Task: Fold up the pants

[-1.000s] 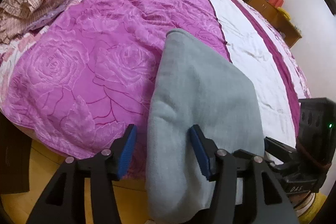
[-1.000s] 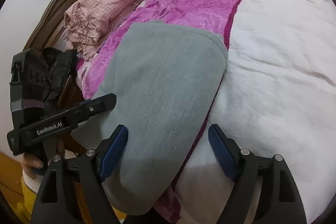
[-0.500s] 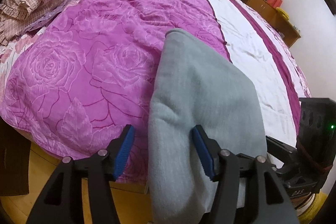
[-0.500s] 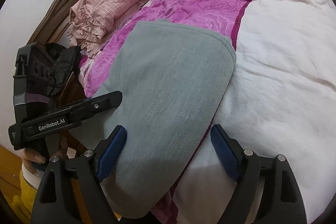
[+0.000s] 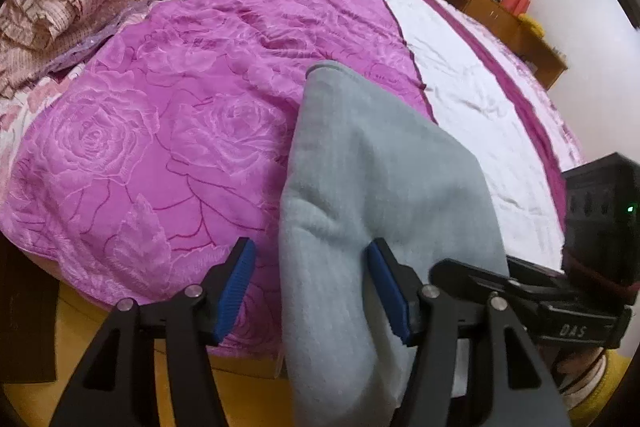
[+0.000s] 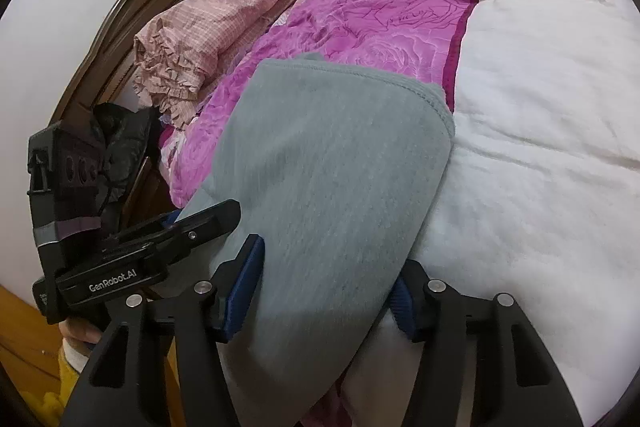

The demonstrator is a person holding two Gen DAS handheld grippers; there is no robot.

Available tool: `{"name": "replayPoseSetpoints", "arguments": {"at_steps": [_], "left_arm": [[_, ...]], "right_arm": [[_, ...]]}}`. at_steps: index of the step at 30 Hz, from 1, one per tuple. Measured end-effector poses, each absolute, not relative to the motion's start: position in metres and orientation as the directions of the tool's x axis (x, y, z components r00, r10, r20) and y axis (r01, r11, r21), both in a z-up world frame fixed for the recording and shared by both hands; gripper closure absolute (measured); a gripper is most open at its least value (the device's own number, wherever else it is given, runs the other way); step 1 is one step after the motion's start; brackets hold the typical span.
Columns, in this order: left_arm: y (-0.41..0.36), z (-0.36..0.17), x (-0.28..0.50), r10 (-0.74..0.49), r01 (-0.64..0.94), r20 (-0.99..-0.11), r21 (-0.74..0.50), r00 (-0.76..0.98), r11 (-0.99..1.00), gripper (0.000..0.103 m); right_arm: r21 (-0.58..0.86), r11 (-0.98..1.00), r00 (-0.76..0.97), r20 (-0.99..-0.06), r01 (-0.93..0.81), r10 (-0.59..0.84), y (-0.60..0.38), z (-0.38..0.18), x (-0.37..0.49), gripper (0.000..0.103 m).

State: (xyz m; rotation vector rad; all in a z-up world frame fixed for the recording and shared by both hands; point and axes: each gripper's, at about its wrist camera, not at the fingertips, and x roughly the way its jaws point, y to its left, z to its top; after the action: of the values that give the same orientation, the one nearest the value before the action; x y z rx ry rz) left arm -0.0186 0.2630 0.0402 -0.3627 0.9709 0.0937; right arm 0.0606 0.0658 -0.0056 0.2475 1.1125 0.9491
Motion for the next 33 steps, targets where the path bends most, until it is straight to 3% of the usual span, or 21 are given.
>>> {"name": "replayPoseSetpoints", "arguments": {"at_steps": [5, 13, 20, 33], "left_arm": [[0.272, 0.044, -0.03, -0.207, -0.188, -0.767, -0.392, 0.607, 0.901, 0.041], [0.261, 0.029, -0.016, -0.224, -0.152, -0.782, -0.375, 0.581, 0.914, 0.031], [0.259, 0.039, -0.028, -0.233, -0.148, -0.736, -0.413, 0.636, 0.899, 0.056], [0.213, 0.088, -0.061, -0.249, -0.101, -0.682, -0.429, 0.687, 0.898, 0.058]], "right_arm": [[0.611, 0.591, 0.106, -0.643, -0.526, 0.759, 0.067, -0.006, 0.063, 0.052], [0.6, 0.598, 0.114, -0.648, -0.532, 0.753, 0.069, -0.005, 0.063, 0.058], [0.619, 0.57, 0.09, -0.63, -0.54, 0.771, 0.068, 0.007, 0.06, 0.076], [0.625, 0.52, 0.099, -0.581, -0.582, 0.808, 0.023, 0.06, 0.041, 0.08]]}}
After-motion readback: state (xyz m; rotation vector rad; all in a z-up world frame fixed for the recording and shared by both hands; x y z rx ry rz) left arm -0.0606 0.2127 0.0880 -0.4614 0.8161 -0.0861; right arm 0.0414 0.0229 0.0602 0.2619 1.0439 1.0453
